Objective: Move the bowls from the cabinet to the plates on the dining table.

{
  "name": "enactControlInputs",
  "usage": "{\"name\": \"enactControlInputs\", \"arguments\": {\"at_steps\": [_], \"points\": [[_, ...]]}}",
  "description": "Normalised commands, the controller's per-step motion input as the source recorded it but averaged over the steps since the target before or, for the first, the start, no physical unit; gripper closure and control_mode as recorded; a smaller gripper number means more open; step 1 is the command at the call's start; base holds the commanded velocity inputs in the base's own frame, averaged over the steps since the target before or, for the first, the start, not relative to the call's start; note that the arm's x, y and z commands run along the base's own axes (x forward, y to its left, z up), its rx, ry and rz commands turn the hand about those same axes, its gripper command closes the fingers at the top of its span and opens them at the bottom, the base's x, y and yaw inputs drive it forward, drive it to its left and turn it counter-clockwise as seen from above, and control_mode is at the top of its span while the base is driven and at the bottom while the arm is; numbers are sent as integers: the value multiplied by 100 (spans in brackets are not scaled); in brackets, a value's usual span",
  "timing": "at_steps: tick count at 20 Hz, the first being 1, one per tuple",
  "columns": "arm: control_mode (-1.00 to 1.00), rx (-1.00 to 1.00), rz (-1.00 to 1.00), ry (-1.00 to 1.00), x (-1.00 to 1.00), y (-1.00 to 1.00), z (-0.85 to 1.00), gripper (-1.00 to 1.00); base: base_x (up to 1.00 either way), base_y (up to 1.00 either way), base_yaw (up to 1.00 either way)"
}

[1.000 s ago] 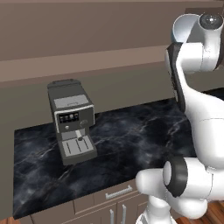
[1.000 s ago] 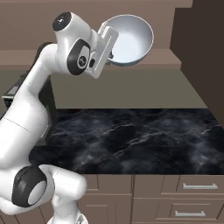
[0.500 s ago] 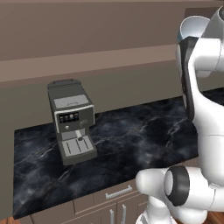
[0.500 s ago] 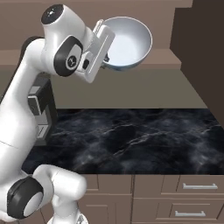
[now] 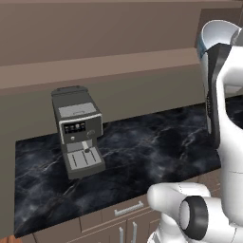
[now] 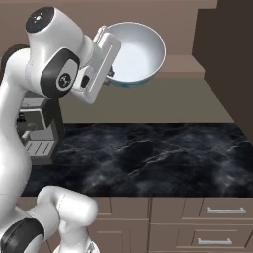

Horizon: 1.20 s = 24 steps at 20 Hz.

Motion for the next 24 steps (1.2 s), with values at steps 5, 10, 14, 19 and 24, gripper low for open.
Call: {"name": "enactControlInputs", "arguments": {"at_steps": [5,10,14,19,24], "points": [[-100,-2,10,-1,-42,3,-12,100,0,0,0],[-100,-3,11,-1,-45,0,-16,100,0,0,0],[100,0,0,0,0,0,0,100,-52,7,5],[100,0,0,0,0,0,0,100,-62,12,0],[100,0,0,0,0,0,0,100,-62,15,0]]}}
